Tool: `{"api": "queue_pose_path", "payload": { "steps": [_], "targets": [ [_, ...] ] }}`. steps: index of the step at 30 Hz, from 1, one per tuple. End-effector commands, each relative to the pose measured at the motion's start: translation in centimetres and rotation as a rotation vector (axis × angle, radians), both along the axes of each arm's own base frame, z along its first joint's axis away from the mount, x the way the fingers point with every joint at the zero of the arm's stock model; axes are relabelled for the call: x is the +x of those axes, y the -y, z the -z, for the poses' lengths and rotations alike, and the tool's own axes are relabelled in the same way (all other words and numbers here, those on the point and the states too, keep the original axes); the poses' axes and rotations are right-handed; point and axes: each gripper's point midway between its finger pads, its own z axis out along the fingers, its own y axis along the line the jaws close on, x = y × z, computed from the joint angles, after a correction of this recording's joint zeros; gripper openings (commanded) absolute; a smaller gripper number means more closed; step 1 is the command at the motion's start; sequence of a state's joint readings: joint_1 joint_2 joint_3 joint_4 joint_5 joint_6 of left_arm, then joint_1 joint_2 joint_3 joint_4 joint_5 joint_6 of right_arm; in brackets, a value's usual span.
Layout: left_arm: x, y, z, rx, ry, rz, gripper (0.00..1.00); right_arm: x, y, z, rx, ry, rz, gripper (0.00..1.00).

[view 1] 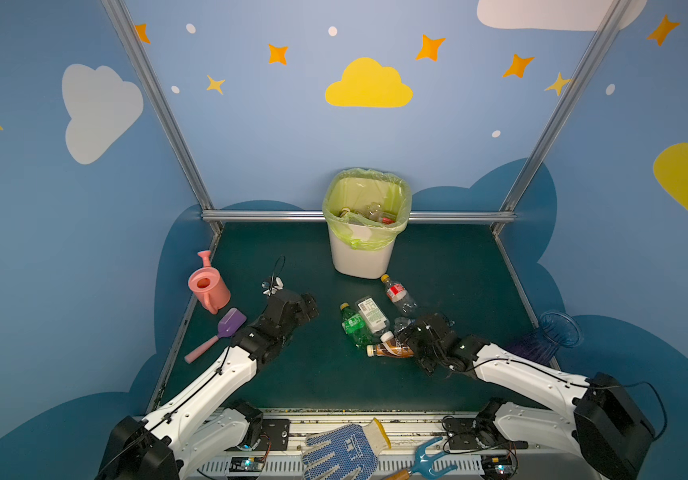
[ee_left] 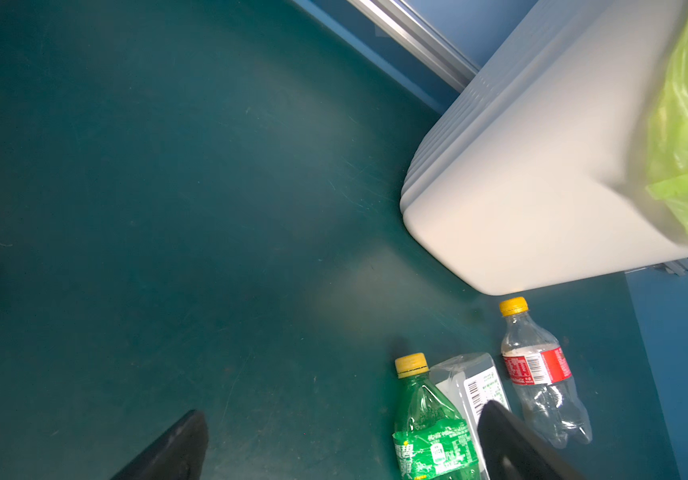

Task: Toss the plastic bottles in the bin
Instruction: 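Grasp the brown coffee bottle with the right gripper and lift it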

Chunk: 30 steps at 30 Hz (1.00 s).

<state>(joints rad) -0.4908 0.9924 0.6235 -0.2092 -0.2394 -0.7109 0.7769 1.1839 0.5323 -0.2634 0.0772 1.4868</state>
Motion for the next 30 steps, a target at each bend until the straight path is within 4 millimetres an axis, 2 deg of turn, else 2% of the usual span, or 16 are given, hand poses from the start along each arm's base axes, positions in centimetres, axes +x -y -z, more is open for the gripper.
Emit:
{"api": "queue_pose_path", "payload": {
  "steps": [1,9,13,15,20,25,28,29,30],
  "targets": [
    [-0.5,-1.0,0.8,0.039,-0.015,-0.019,1.00,0.8,-0.3,0.0,-0.005,0.004,0.033,0.89],
    [-1.0,-2.1,1.1,0.074,-0.006,-0.049,1.00,0.4,0.8,1.7,-0.065,-0.048,0.080,0.76],
    [-1.0,-2.3,1.0,0.081,0.004,-0.057,1.00,0.2,1.2,2.1,-0.093,-0.062,0.085,0.63],
    [-1.0,-2.4,1.0,0.084,0.003,-0.061,1.00,0.2,1.2,2.0,-0.097,-0.060,0.074,0.61],
    [-1.1,-2.7,1.4,0.093,-0.004,-0.074,1.00,0.3,1.5,1.1,-0.118,-0.019,0.039,0.47],
    [-1.1,-2.9,1.8,0.090,-0.013,-0.085,1.00,1.2,2.0,-2.3,-0.151,0.089,-0.020,0.46],
    [-1.0,-2.9,2.0,0.091,-0.019,-0.088,1.00,2.5,2.0,-5.6,-0.183,0.216,-0.089,0.47],
    [-0.9,-2.8,2.1,0.091,-0.022,-0.089,1.00,3.5,1.6,-8.1,-0.171,0.287,-0.109,0.47],
    [-0.9,-2.8,2.1,0.091,-0.024,-0.087,1.00,4.1,1.4,-9.7,-0.173,0.341,-0.136,0.47]
  ]
}}
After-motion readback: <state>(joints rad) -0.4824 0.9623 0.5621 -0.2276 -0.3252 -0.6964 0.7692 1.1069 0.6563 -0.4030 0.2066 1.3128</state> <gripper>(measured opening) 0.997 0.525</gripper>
